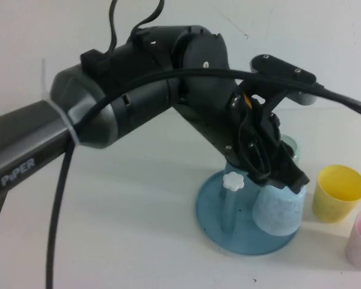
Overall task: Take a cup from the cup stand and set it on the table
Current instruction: Pick up the cup from the rack
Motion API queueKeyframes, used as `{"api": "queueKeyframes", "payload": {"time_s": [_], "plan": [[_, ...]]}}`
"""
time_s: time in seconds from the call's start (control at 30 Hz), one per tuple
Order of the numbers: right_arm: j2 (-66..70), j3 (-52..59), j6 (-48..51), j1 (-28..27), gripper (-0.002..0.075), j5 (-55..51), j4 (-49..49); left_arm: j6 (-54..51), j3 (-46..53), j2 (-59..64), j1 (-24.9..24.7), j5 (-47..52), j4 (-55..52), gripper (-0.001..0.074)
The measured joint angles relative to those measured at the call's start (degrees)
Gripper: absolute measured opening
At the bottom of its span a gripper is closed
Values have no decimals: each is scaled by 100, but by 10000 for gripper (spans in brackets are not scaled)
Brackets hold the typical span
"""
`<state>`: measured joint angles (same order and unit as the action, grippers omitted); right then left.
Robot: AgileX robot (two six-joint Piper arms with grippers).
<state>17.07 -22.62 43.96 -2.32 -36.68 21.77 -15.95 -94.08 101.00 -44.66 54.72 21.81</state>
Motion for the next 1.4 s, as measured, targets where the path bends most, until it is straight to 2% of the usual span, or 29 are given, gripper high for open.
{"api": "queueKeyframes", "payload": {"time_s": [0.17,0.23,0.3,0.7,1.2,1.3,1.37,1.4], "plan": [[0,20,21,0,-3,-22,0,162,-797,533,0,477,60,554],[0,99,21,0,-3,0,16,181,-1037,738,0,658,65,635],[0,154,34,0,-3,50,97,245,-1233,937,0,730,74,666],[0,185,129,0,-3,208,274,517,-1492,1544,-10,606,-473,691],[0,185,151,0,-3,253,287,538,-1500,1835,-10,597,-426,690],[0,185,151,0,-3,256,287,538,-1500,1835,-10,597,-451,640],[0,185,151,0,-3,266,287,538,-1500,1835,-10,609,-451,556],[0,185,151,0,-3,266,287,538,-1500,1835,-10,609,-451,545]]}}
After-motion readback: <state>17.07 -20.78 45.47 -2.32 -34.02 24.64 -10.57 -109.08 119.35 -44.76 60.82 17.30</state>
